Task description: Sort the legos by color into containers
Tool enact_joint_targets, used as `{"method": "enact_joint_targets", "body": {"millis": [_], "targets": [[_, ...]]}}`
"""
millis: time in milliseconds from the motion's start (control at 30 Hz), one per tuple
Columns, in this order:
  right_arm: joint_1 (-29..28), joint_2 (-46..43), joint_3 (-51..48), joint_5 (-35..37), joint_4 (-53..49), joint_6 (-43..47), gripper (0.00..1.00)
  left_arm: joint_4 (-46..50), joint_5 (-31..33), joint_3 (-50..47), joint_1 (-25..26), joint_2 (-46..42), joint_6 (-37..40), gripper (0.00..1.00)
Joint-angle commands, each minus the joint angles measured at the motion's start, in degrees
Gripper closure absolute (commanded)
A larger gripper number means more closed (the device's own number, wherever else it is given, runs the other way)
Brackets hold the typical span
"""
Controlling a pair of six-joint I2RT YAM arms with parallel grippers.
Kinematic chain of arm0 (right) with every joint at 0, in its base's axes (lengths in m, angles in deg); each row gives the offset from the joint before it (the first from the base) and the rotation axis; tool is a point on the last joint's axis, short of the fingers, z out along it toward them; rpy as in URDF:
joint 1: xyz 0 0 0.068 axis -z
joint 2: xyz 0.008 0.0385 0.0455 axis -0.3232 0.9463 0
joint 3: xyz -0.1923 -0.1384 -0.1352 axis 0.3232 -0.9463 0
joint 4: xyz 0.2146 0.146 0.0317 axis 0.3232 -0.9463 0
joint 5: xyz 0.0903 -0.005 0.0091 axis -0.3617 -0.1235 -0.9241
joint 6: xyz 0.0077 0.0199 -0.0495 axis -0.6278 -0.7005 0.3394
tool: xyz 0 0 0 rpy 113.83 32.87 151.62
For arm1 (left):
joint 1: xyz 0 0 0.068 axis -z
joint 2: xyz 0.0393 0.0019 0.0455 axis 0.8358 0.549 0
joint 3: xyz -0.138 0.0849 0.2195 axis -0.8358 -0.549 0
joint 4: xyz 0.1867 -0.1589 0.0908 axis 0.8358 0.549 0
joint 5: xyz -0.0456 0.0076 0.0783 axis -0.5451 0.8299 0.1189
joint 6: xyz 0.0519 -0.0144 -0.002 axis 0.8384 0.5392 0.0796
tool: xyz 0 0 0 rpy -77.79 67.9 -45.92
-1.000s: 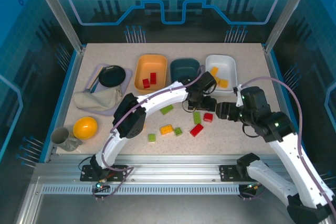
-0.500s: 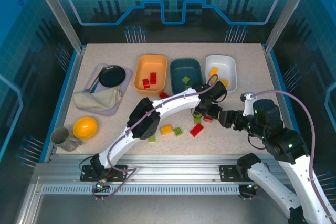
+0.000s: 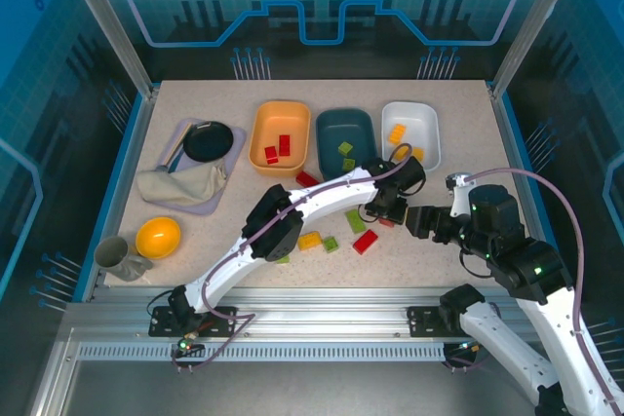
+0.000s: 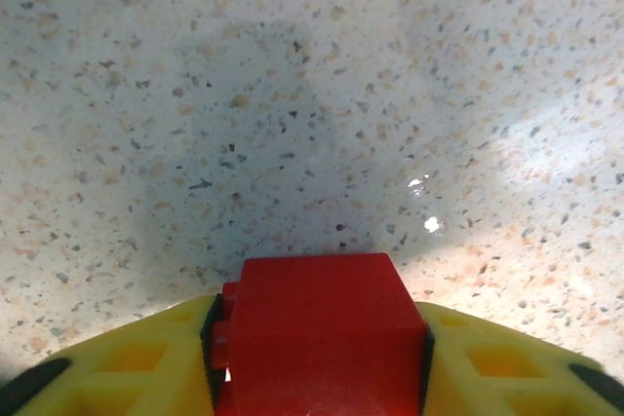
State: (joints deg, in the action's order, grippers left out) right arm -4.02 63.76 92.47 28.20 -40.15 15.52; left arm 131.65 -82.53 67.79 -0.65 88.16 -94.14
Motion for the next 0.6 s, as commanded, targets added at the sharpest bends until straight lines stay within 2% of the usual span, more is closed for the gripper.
{"method": "enact_joint_targets", "body": {"millis": [0,233,433,567], "targets": [[-0.59,-0.60,-0.64,-0.90,-0.24,-0.54,0.18,1.30,1.68,1.91,0.37,0.56,1.24,0.62],[-0.59,-0.48,-1.07,-3.21,1.40,0.77,0.18,2.37,4.03,1.44,-1.66,-5.56,-1.36,0.65],[-0.97,5.59,-1.93,-10.83,7.76,3.82,0.19,-0.50,4.51,-6.99,-9.32,-17.60,-4.43,0.65],[-4.93,12.39,-1.68,-11.62,14.82,5.22,0.20,-1.07,5.07,-12.24,-16.39,-22.22,-5.16,0.65]]}}
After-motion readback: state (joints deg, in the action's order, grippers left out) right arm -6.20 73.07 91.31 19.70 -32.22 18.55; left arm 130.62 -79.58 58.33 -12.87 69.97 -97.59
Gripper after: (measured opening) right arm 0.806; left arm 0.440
